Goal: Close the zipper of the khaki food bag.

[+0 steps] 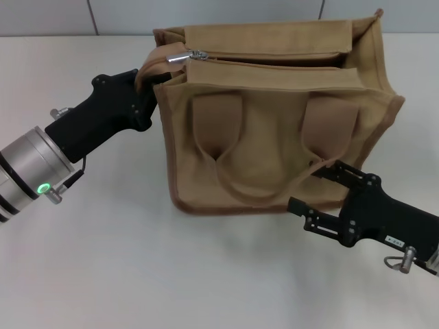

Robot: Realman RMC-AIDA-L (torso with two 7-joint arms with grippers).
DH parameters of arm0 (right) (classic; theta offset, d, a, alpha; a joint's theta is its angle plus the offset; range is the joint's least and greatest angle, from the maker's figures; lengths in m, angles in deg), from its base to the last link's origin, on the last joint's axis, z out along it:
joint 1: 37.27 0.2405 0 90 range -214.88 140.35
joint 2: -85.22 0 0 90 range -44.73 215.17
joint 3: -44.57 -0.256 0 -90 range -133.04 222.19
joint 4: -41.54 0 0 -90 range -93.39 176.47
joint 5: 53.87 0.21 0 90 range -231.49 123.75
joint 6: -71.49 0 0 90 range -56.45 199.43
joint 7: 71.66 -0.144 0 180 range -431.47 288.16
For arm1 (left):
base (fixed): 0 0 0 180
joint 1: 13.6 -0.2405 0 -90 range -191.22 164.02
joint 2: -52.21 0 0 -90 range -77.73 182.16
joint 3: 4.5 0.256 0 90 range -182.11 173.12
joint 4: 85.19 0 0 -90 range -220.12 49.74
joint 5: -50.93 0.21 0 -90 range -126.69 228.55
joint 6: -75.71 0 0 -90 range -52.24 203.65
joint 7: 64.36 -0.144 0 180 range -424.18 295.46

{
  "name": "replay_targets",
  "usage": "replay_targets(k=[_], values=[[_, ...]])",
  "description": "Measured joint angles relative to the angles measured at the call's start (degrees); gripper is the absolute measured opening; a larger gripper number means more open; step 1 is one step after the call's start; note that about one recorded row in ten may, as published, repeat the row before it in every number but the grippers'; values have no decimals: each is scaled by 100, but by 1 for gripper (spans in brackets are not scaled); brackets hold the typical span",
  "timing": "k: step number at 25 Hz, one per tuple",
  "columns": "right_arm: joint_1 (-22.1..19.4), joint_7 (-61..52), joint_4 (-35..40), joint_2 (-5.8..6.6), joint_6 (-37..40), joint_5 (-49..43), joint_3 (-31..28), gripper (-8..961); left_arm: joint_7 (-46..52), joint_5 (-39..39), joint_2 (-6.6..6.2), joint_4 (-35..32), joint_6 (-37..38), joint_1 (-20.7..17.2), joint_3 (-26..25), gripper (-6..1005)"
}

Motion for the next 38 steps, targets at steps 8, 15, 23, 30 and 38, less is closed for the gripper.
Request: replay_targets(k=[8, 15, 23, 30, 38], values=[[-368, 0, 84, 16, 434, 0, -326, 779, 295, -14, -5, -50, 108, -11, 0, -1], [-665, -3, 205, 5, 1305, 0, -1114, 778, 458, 49, -1, -288, 307, 1, 11, -2], [-585, -144, 150, 6, 2174, 0, -1183, 776, 735, 52, -4, -387, 1032, -5, 40, -2], [171, -1997, 362, 24, 2143, 10, -1230, 775, 929, 15, -5, -391, 1017, 52, 38, -2], [1099, -4442, 911, 25, 1780, 83, -1210, 774, 1035, 9, 4, -466, 810, 257, 67, -1]])
